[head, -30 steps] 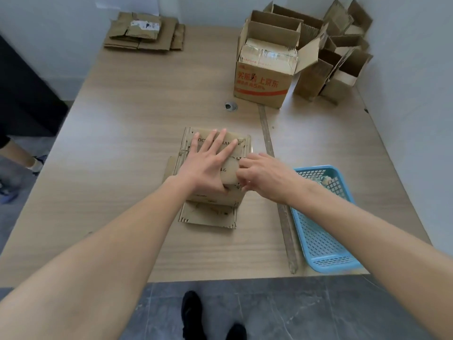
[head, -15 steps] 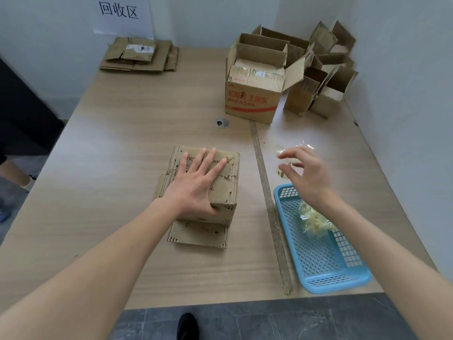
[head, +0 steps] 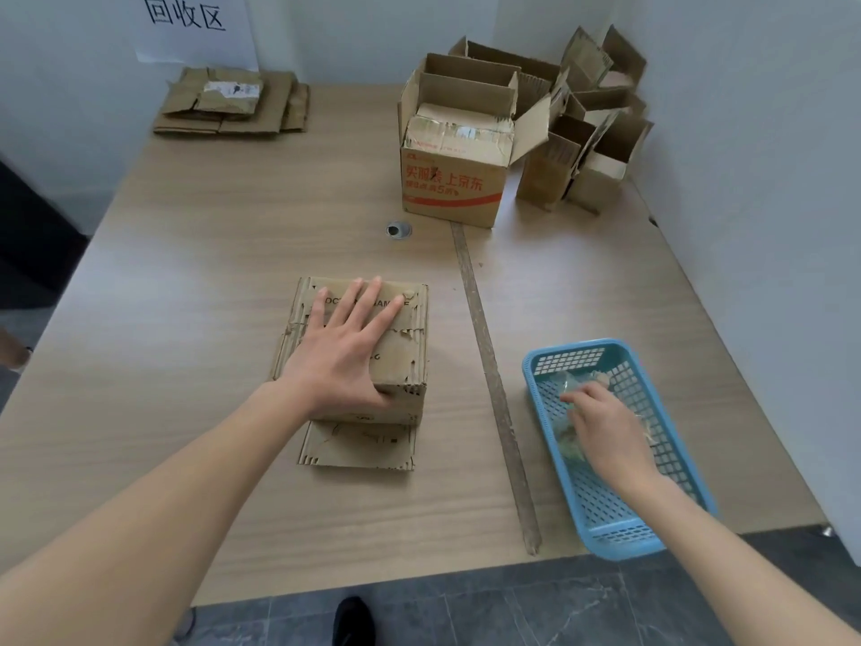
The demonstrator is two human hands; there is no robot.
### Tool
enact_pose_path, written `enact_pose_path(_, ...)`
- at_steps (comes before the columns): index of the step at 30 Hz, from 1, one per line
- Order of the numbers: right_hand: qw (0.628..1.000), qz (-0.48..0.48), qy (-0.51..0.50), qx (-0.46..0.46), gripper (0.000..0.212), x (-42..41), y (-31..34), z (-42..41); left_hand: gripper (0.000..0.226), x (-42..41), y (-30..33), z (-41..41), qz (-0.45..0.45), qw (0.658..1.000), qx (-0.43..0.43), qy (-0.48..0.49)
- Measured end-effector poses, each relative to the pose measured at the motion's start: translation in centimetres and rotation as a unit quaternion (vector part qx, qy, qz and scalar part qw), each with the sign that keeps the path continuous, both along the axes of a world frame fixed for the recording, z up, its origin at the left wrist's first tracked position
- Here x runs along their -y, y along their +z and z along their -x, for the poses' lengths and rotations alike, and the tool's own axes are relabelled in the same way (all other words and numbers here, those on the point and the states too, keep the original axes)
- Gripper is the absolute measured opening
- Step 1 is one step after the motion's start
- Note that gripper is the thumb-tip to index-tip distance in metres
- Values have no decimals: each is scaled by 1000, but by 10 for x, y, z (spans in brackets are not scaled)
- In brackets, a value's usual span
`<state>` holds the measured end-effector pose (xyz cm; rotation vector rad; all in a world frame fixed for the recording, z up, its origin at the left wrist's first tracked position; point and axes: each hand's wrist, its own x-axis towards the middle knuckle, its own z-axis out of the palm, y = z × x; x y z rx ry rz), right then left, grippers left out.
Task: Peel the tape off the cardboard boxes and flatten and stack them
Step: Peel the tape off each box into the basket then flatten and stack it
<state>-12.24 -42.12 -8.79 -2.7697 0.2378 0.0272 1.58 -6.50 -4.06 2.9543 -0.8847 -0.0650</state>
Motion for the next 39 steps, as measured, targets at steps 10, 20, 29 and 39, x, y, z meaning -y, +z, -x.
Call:
enact_pose_path(10,965,244,50,-87,58,19,-19,8,139,1,3,1,2,1000,-1,2)
enact_pose_path(20,980,113,78,-146,76,43,-5,3,137,3,9,5,0,1000,-12,8)
enact_pose_path(29,970,138,102,-170,109,36,7,-9,135,2,9,5,3,1000,-19,9)
enact_pose_path(39,931,301,122,-167,119,31,5,-1,136,2,12,6,2,1000,-29,7)
